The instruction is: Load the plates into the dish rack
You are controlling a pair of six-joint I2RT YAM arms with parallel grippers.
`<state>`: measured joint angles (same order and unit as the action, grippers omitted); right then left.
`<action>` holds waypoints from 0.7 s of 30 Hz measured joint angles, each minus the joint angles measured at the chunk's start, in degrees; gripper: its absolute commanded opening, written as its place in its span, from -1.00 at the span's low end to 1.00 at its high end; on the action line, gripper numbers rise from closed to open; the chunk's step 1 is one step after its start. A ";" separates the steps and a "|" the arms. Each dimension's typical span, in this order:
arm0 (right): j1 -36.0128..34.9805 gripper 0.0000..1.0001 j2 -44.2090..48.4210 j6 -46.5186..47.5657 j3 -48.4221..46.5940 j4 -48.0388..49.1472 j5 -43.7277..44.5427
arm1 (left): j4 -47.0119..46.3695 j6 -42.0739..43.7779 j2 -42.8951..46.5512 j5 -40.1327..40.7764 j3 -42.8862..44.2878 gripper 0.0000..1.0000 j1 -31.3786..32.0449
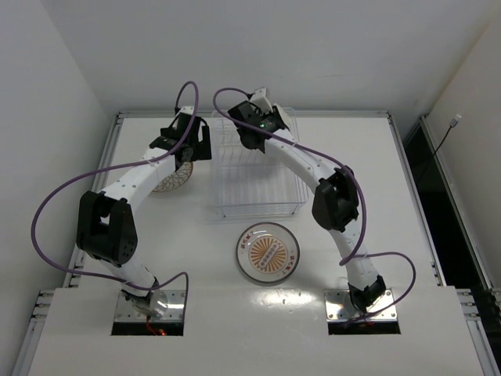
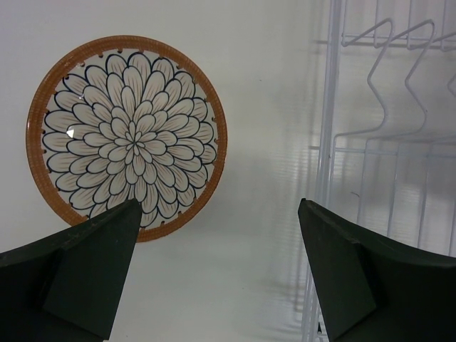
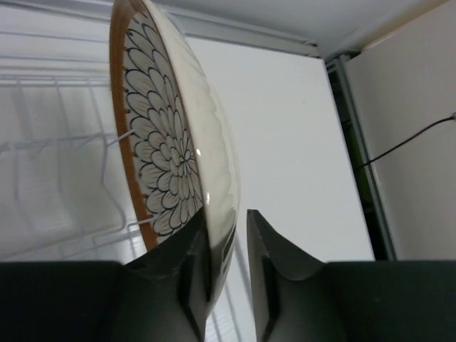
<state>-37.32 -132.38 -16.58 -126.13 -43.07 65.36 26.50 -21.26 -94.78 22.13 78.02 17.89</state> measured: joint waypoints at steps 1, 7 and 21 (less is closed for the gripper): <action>0.00 -0.51 0.11 -0.61 0.37 -0.13 -1.22 | 0.00 0.00 0.00 0.00 0.00 0.82 0.00; 1.07 -0.46 0.42 -5.66 3.28 -3.02 -8.87 | 0.00 0.00 -0.04 0.00 0.00 0.82 0.00; 5.75 1.00 13.14 -10.19 4.76 -8.98 -21.59 | 0.00 0.02 -0.70 0.44 0.00 0.84 0.00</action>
<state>-31.57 -119.24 -26.76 -121.36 -52.05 43.77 26.50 -21.23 -95.48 22.57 78.02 17.89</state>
